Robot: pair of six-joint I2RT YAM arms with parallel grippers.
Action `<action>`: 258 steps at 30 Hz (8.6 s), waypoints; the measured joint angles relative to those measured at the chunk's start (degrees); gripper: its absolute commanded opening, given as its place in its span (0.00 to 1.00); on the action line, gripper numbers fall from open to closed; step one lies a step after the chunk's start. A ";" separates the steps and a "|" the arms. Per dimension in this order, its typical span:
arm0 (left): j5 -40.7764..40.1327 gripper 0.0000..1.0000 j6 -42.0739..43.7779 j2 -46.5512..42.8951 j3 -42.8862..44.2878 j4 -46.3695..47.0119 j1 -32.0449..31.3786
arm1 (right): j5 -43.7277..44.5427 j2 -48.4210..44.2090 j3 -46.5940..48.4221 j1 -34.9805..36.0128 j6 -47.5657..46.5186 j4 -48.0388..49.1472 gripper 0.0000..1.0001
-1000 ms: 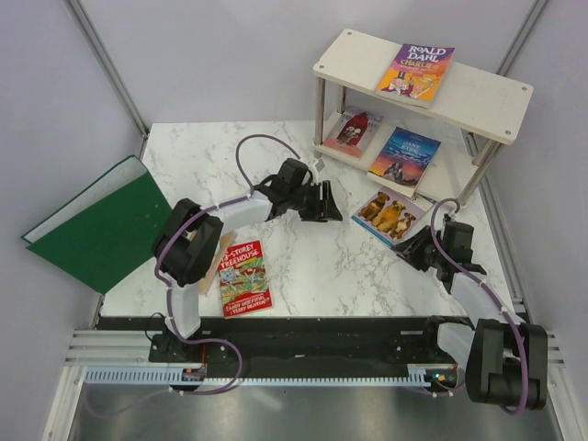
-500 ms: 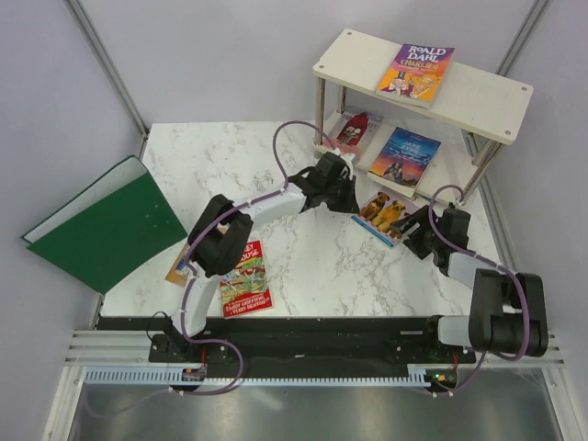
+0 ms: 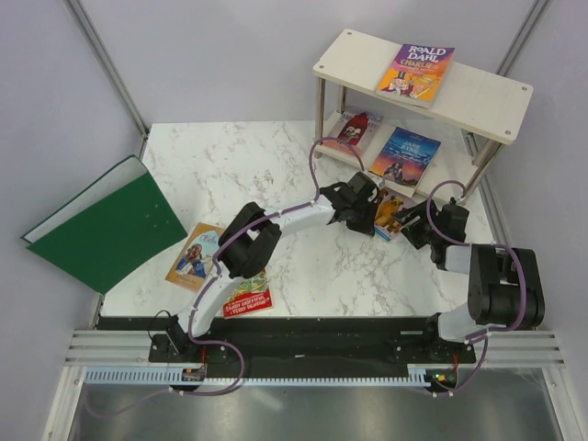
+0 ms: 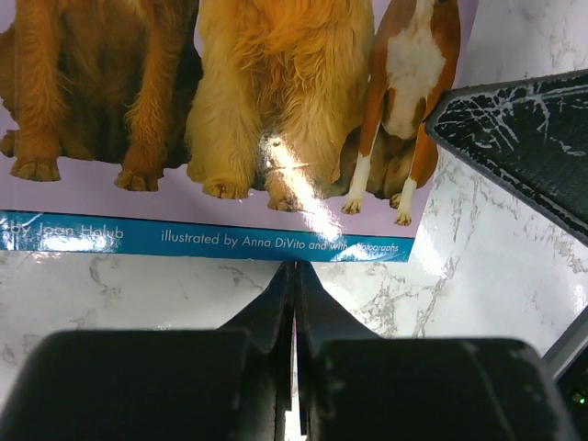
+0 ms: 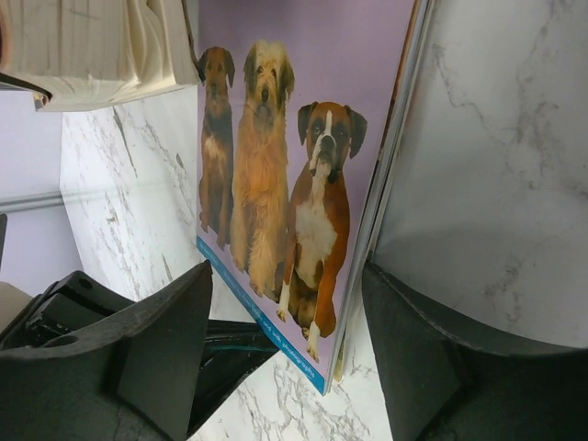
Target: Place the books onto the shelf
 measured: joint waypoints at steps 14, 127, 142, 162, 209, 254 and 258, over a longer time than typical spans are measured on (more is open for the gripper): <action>-10.84 0.02 0.17 -8.70 -10.34 1.38 0.11 | -0.02 1.27 1.36 -0.09 0.24 -0.85 0.72; 0.66 0.02 -1.81 4.96 11.19 -9.84 4.22 | -1.75 21.68 14.91 12.37 0.79 10.82 0.24; -9.49 0.02 -2.36 -24.06 -21.99 -11.61 6.78 | -9.40 21.94 20.22 14.71 -4.90 -0.33 0.31; -13.84 0.02 -4.96 -28.11 -34.75 -11.17 9.01 | -9.68 13.33 15.85 15.67 -10.75 -11.39 0.33; -13.97 0.02 -5.66 -26.64 -35.43 -10.51 9.25 | 38.91 20.22 53.81 20.74 -36.59 -53.42 0.00; -13.03 0.02 -7.06 -29.14 -38.53 -9.53 9.25 | 22.16 7.61 30.82 32.28 -30.97 -42.82 0.70; -13.00 0.02 -7.39 -28.33 -37.97 -9.51 9.25 | 17.73 10.60 29.55 32.28 -29.81 -39.34 0.72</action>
